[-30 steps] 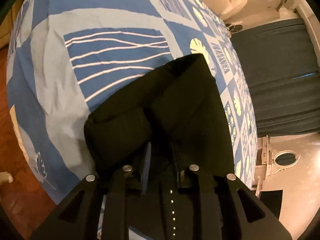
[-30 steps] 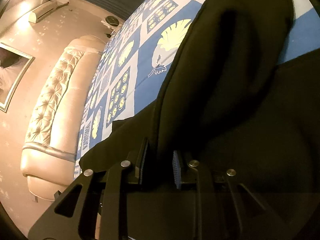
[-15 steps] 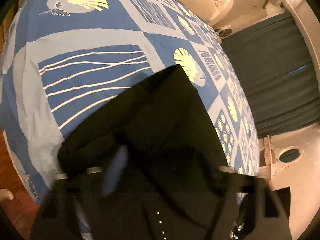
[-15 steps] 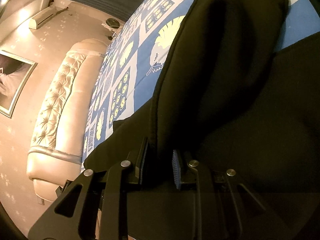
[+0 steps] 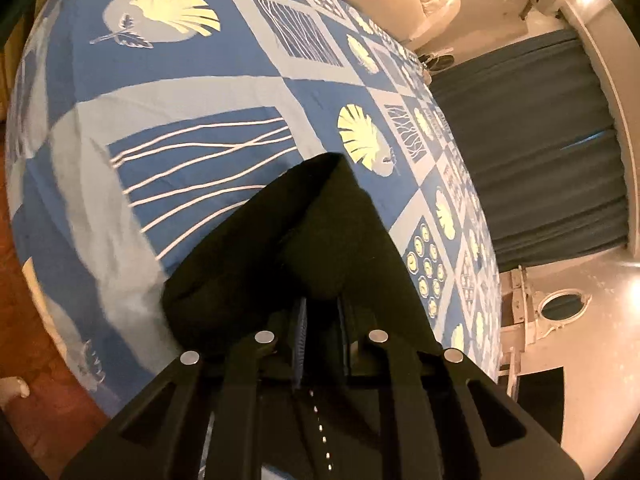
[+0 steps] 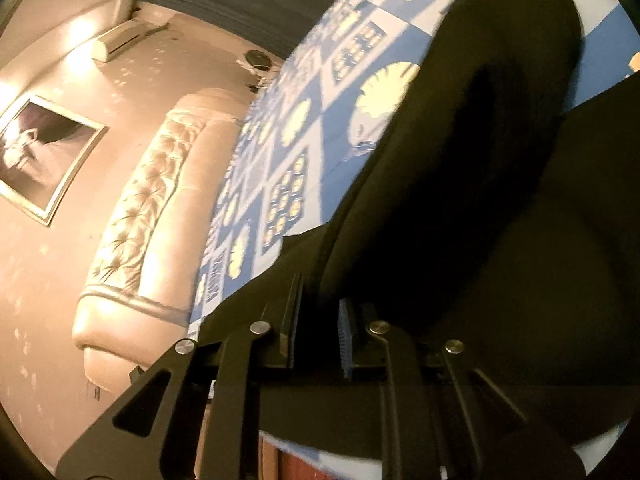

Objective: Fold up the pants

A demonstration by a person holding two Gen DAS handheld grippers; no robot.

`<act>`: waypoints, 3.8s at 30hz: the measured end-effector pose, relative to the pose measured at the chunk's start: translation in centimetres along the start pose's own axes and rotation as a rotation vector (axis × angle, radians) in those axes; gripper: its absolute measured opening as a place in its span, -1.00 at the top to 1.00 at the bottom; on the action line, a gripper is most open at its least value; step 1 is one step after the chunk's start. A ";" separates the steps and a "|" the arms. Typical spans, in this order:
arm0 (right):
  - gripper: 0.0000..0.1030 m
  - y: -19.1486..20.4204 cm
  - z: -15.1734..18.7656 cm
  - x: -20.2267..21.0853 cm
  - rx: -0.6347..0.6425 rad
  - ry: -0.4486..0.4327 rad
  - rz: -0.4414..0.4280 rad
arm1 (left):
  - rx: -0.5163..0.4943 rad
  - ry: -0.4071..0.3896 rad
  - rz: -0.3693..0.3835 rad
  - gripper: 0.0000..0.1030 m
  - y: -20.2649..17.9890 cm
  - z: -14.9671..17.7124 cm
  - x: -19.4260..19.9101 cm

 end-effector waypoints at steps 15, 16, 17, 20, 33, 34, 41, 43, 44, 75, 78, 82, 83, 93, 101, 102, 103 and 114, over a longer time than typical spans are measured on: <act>0.71 -3.6 6.5 1.2 -0.018 0.089 0.104 | 0.050 0.035 0.032 0.70 5.4 1.7 -0.1; 0.71 -3.4 6.4 1.2 -0.011 0.091 0.109 | 0.048 0.036 0.036 0.70 5.3 1.7 0.0; 0.71 -3.4 6.4 1.1 -0.006 0.098 0.113 | 0.041 0.037 0.041 0.70 5.2 1.6 0.0; 0.66 -3.5 6.3 1.4 -0.019 0.114 0.106 | 0.001 0.029 0.032 0.62 5.0 1.9 0.8; -0.47 0.2 -11.9 5.6 0.219 -0.069 0.357 | 0.059 0.107 -0.042 -0.70 4.8 3.7 2.3; -0.47 0.0 -13.9 4.8 0.226 -0.073 0.400 | 0.067 0.123 -0.044 -0.70 4.8 3.9 1.8; -0.47 -5.2 -26.8 -4.0 0.243 -0.037 0.769 | -0.106 -0.008 -0.162 -0.70 2.2 4.5 2.4; -0.47 -7.4 -28.5 -6.4 0.243 -0.024 0.870 | -0.184 -0.041 -0.198 -0.70 1.4 4.6 2.3; -0.47 -8.6 -29.1 -7.1 0.231 -0.015 0.897 | -0.216 -0.036 -0.214 -0.70 1.2 4.7 2.0; 0.85 -14.8 -15.9 30.1 0.026 -0.299 0.421 | -0.365 0.141 -0.086 -0.91 -8.6 12.8 1.4; 0.85 -17.6 -13.9 31.3 -0.037 -0.262 0.415 | -0.417 0.150 -0.070 -0.91 -11.6 15.3 0.6; 0.85 -20.4 -12.1 30.9 -0.097 -0.224 0.410 | -0.430 0.277 -0.030 -0.91 -14.6 21.0 -2.5; 0.85 -20.9 -11.7 30.9 -0.110 -0.223 0.404 | -0.437 0.309 -0.019 -0.91 -15.1 22.7 -3.4; 0.85 -21.7 -11.3 31.6 -0.158 -0.248 0.318 | -0.405 0.524 0.146 -0.91 -19.8 37.3 -9.2; 0.85 -19.3 -12.8 32.6 -0.146 -0.296 0.210 | -0.270 0.537 0.166 -0.91 -20.6 39.2 -11.0; 0.85 -19.1 -12.9 32.6 -0.144 -0.297 0.203 | -0.263 0.535 0.181 -0.91 -20.9 39.2 -10.8; 0.85 -18.9 -13.0 32.6 -0.141 -0.299 0.195 | -0.254 0.528 0.198 -0.91 -21.2 39.1 -10.5; 0.85 -19.2 -13.5 32.7 -0.154 -0.301 0.166 | -0.143 0.536 0.236 -0.91 -21.6 39.6 -11.7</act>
Point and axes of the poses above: each gripper's, at about its wrist camera, not at the fingertips, and x roughly against the way its jaws point, y to its left, z to its underside, the point moved 4 cm from there along -x, roughly the way its jaws point, and after that the axes turned 3 degrees about -z, right-handed, at the moved point
